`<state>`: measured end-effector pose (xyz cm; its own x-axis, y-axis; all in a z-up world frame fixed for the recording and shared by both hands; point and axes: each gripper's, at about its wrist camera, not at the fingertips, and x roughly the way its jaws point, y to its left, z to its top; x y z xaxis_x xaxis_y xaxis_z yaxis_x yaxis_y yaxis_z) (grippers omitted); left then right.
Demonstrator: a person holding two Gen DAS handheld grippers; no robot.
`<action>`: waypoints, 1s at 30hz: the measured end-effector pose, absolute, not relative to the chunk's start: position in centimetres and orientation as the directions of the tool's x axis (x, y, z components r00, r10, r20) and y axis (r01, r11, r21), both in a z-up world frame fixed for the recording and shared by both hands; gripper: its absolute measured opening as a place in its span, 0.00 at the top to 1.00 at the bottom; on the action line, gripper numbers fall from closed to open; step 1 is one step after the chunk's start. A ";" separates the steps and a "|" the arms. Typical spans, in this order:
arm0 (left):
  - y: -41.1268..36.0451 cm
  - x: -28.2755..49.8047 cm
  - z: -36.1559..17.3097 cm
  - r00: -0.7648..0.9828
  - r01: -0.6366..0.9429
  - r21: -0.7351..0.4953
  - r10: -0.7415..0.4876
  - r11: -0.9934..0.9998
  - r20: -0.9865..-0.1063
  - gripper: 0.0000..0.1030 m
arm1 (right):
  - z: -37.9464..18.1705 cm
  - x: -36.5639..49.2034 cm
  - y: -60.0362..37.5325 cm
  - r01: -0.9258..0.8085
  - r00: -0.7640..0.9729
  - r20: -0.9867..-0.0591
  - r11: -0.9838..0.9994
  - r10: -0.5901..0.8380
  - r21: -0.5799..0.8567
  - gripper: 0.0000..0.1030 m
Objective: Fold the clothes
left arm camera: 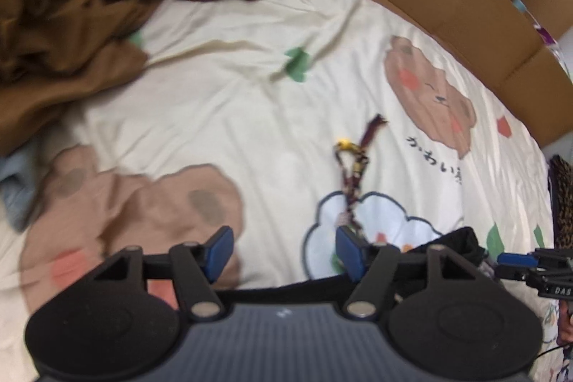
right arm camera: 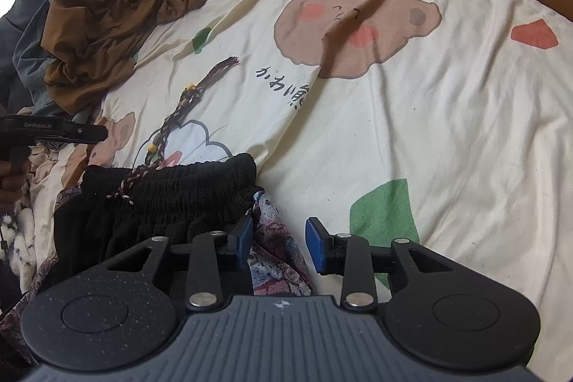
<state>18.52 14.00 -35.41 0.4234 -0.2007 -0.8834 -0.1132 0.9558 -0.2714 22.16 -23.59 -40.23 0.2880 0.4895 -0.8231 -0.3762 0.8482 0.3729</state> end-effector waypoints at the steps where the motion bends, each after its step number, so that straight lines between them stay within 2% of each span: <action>1: 13.6 19.0 -35.6 0.418 -0.104 -0.275 -0.209 0.956 -0.884 0.34 | -40.3 22.1 -23.7 -0.374 0.288 -0.823 0.849 0.490 0.374 0.62; 18: 8.3 22.9 -38.4 0.422 -0.030 -0.262 -0.225 0.965 -0.878 0.30 | -40.5 21.8 -24.1 -0.390 0.270 -0.834 0.846 0.481 0.362 0.62; 24: 7.9 24.2 -39.6 0.439 -0.040 -0.255 -0.212 0.966 -0.873 0.42 | -41.0 21.5 -24.0 -0.389 0.258 -0.841 0.848 0.475 0.360 0.62; 27: 7.3 24.3 -40.0 0.431 -0.032 -0.208 -0.175 0.978 -0.885 0.50 | -41.0 21.5 -23.9 -0.391 0.255 -0.843 0.848 0.474 0.359 0.62; 28: 7.3 24.2 -40.0 0.432 -0.036 -0.206 -0.171 0.978 -0.886 0.54 | -41.0 21.5 -23.8 -0.392 0.254 -0.843 0.847 0.474 0.359 0.62; 30: 7.4 24.1 -40.0 0.434 -0.030 -0.170 -0.140 0.985 -0.890 0.70 | -41.1 21.5 -23.8 -0.393 0.252 -0.844 0.847 0.474 0.358 0.62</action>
